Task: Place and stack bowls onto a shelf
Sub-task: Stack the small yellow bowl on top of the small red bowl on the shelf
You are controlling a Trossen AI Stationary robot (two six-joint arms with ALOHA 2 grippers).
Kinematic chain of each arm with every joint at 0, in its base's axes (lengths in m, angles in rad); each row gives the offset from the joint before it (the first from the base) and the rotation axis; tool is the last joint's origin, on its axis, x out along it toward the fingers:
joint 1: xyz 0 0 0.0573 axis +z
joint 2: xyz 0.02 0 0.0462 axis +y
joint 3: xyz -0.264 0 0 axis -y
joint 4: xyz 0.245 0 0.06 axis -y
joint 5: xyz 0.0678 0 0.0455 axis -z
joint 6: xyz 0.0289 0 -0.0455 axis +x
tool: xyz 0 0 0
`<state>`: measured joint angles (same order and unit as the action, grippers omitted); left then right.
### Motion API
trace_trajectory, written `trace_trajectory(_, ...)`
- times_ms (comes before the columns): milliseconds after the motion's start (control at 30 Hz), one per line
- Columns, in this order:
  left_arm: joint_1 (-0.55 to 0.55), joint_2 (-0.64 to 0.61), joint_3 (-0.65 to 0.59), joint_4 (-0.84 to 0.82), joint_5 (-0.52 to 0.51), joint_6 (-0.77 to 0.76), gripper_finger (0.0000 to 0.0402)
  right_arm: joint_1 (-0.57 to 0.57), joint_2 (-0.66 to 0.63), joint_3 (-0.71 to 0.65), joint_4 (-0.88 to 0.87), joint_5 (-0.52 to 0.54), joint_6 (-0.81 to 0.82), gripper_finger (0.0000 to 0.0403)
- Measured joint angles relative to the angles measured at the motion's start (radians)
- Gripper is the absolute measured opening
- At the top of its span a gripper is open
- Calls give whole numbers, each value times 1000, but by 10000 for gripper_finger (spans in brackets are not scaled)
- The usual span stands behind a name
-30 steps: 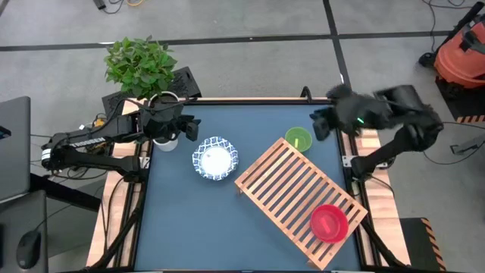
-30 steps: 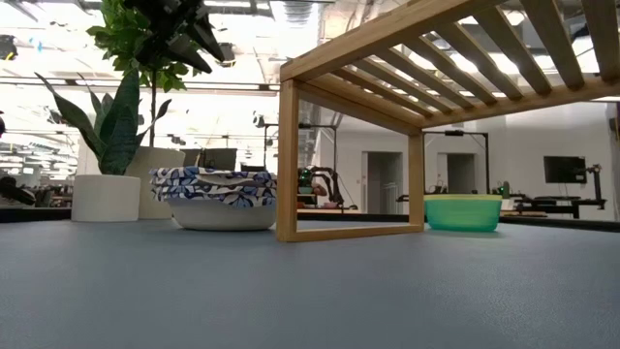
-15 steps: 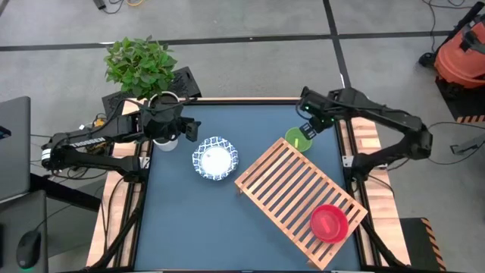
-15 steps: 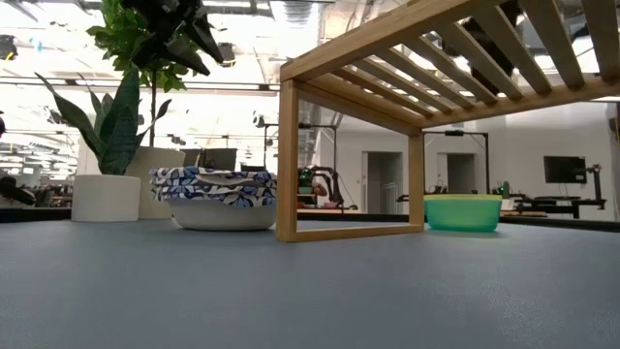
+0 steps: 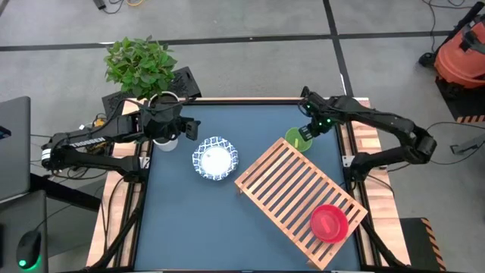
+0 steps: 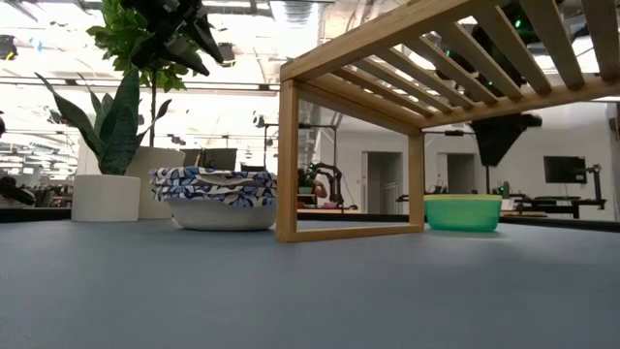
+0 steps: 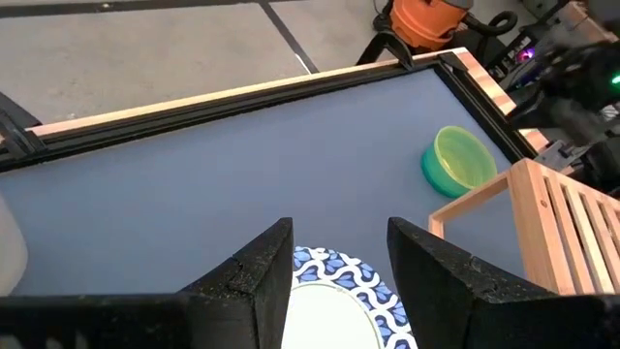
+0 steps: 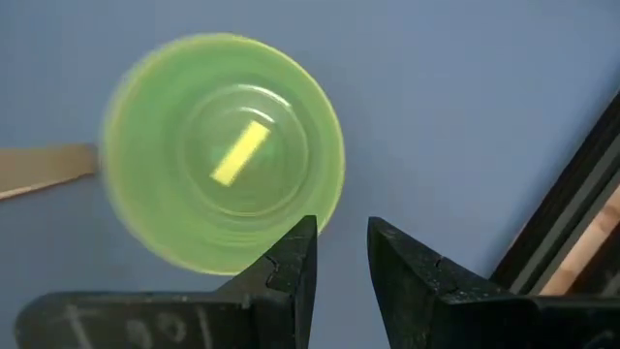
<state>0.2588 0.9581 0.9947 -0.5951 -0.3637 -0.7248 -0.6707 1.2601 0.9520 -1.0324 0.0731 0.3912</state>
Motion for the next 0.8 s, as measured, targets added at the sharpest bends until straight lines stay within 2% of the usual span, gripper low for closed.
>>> trace_trajectory(167, 0, 4, 0, 2, -1, -3, 153, -39, 48, -26, 41, -4, -56, 119)
trace_trajectory(633, 0, 11, 0, -19, -1, -23, 153, -40, 215, -28, 102, -22, -137, 119)
trace_trajectory(800, 0, 11, 0, -20, -4, -24, 153, -40, 228, -28, 103, -23, -138, 104)
